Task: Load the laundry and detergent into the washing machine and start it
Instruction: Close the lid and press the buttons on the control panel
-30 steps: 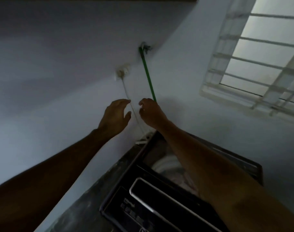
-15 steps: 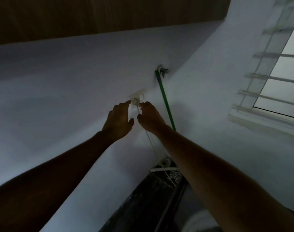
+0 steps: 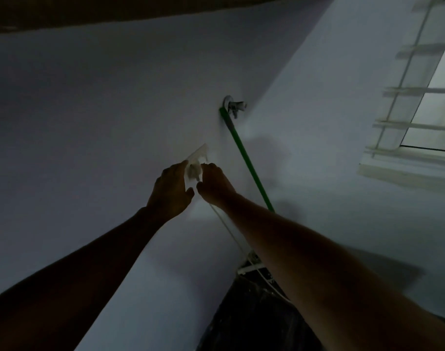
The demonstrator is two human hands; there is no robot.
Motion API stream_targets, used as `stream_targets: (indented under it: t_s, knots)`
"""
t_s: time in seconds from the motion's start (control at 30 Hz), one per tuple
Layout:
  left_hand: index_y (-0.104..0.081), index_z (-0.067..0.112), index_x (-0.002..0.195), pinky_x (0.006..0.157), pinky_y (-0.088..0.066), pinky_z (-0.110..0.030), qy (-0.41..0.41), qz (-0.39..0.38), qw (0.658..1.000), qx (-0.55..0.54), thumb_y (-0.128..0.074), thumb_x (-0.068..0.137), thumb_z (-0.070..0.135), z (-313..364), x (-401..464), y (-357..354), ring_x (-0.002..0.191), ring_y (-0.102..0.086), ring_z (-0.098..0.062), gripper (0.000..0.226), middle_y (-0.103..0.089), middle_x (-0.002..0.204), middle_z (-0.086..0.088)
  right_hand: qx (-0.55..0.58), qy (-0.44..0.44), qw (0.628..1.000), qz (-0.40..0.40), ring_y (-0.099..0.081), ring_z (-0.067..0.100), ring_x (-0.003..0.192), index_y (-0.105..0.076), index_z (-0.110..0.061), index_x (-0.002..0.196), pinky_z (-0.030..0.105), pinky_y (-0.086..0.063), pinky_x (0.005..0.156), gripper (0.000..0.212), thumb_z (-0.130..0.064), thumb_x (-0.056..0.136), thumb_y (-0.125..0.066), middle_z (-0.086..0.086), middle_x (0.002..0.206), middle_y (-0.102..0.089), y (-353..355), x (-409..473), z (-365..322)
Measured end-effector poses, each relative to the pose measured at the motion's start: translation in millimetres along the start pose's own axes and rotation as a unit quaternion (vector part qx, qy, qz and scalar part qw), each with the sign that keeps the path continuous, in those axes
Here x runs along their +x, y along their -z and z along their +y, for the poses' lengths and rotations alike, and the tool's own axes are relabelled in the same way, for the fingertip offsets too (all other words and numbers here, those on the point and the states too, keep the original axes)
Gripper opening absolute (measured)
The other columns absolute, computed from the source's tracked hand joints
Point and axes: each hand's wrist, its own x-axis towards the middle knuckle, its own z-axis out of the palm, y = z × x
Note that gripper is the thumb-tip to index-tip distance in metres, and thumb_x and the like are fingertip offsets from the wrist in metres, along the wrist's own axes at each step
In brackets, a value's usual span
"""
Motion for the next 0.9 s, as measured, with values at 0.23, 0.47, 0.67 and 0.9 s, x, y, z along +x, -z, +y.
stream_targets:
  t_s: [0.23,0.47,0.67,0.9]
  knots:
    - [-0.015,0.012,0.154,0.113,-0.029,-0.042,0.014,-0.041,0.999,-0.004,-0.072,0.085,0.024,-20,44,-27,0.142,-0.026,-0.030,0.091,-0.030,0.155,-0.011,0.089,-0.055,0.994,-0.012,-0.056,0.029,0.115,-0.047,-0.005,0.133,0.041,-0.054,0.090,0.057,-0.021,0.079,-0.051,0.012,0.131,-0.053,-34,55,19]
    - [-0.022,0.010,0.152,0.112,-0.033,-0.039,-0.018,-0.043,0.998,0.031,-0.077,0.080,0.026,-32,70,-53,0.139,-0.036,-0.030,0.092,-0.038,0.151,-0.012,0.199,-0.093,0.975,-0.042,-0.056,0.024,0.116,-0.045,-0.005,0.136,0.032,-0.048,0.091,0.050,-0.011,0.086,-0.051,0.007,0.129,-0.056,-56,75,40]
    - [-0.015,0.006,0.153,0.115,-0.026,-0.038,-0.032,-0.049,0.997,0.058,-0.072,0.084,0.019,-33,74,-56,0.142,-0.027,-0.031,0.091,-0.029,0.155,-0.016,0.260,-0.091,0.961,-0.039,-0.054,0.032,0.117,-0.046,-0.003,0.133,0.042,-0.047,0.099,0.043,-0.010,0.090,-0.049,0.018,0.130,-0.053,-68,81,38]
    - [-0.011,0.006,0.153,0.117,-0.025,-0.042,-0.048,-0.072,0.994,0.073,-0.075,0.081,0.020,-42,80,-55,0.144,-0.023,-0.031,0.098,-0.025,0.157,-0.015,0.300,-0.109,0.946,-0.052,-0.057,0.035,0.111,-0.042,-0.005,0.134,0.050,-0.053,0.086,0.073,-0.012,0.063,-0.056,0.015,0.129,-0.050,-78,94,41]
